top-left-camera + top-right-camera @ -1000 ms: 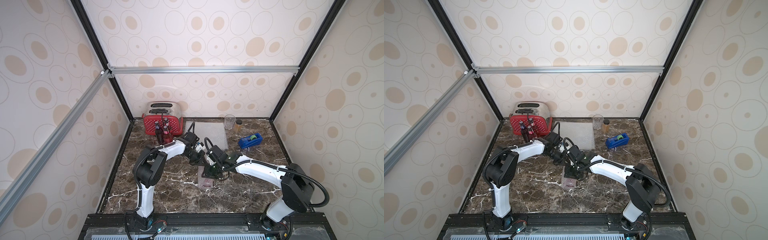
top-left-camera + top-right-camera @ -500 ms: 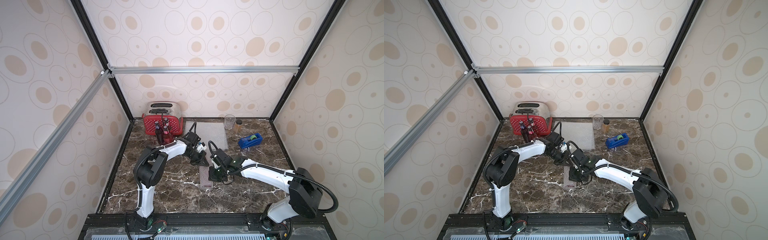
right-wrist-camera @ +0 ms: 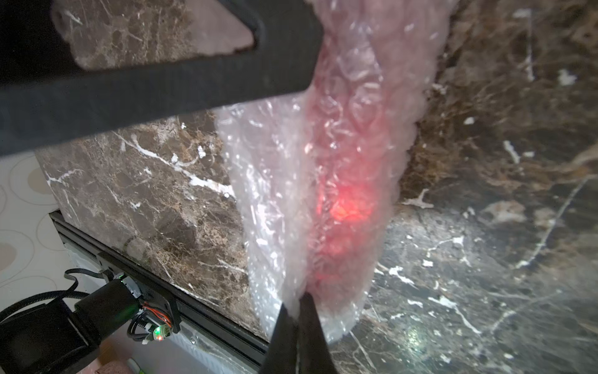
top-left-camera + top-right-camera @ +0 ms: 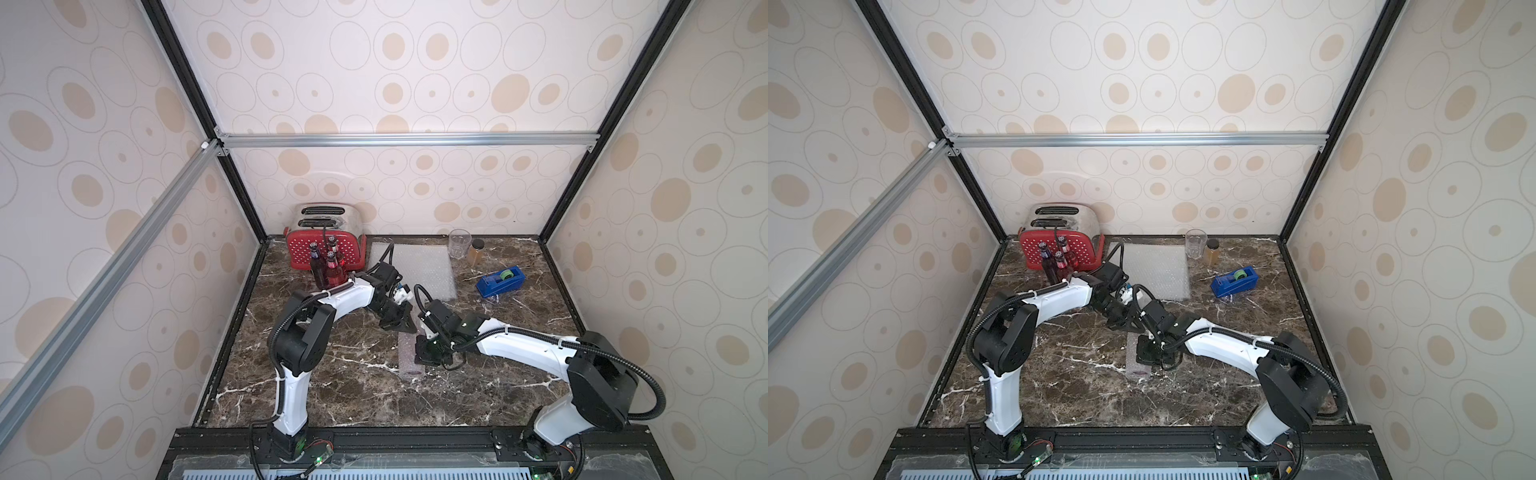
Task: Wrap wine bottles in bubble wrap
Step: Wrap the wine bottle in bubble wrap.
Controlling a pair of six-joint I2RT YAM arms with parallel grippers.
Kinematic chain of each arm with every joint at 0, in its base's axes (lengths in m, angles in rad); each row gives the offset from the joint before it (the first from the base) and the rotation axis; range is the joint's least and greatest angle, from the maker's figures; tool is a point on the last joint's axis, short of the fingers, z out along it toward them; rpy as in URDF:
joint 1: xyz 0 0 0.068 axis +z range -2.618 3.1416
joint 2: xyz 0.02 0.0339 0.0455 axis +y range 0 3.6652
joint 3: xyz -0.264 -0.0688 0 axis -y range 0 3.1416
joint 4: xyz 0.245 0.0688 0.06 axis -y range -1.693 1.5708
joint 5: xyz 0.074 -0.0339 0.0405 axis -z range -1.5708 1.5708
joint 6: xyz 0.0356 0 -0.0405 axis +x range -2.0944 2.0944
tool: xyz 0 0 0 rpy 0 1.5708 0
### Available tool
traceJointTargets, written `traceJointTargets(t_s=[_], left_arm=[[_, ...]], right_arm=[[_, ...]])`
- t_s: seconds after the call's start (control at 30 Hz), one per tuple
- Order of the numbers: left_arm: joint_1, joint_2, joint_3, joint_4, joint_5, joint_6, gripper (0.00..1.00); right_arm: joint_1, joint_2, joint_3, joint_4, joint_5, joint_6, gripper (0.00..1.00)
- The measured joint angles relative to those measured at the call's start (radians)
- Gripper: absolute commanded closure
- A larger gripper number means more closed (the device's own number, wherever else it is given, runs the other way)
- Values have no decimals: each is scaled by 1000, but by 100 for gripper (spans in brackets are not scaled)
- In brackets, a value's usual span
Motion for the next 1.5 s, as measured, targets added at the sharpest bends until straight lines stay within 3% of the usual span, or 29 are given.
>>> traceJointTargets(t_s=[0.13,0.37,0.7,0.97,1.33,1.4,1.5], left_arm=[[0,-12,26,-39,-11,14,66],[8,-85,41,-84,-69,34,55],[47,-206,41,-112,-151,83,53],[53,-73,140,-150,-183,117,50],[53,51,304,-214,-236,130,68],[53,64,311,-226,-256,130,67],[53,72,319,-243,-288,132,59]], right_arm=[[0,10,4,18,-16,-3,93],[0,13,5,24,-23,-6,93],[0,20,9,30,-34,-18,91],[0,26,10,44,-45,-21,91],[0,31,10,56,-49,-24,91],[0,31,10,56,-49,-25,91],[0,32,10,59,-49,-26,91]])
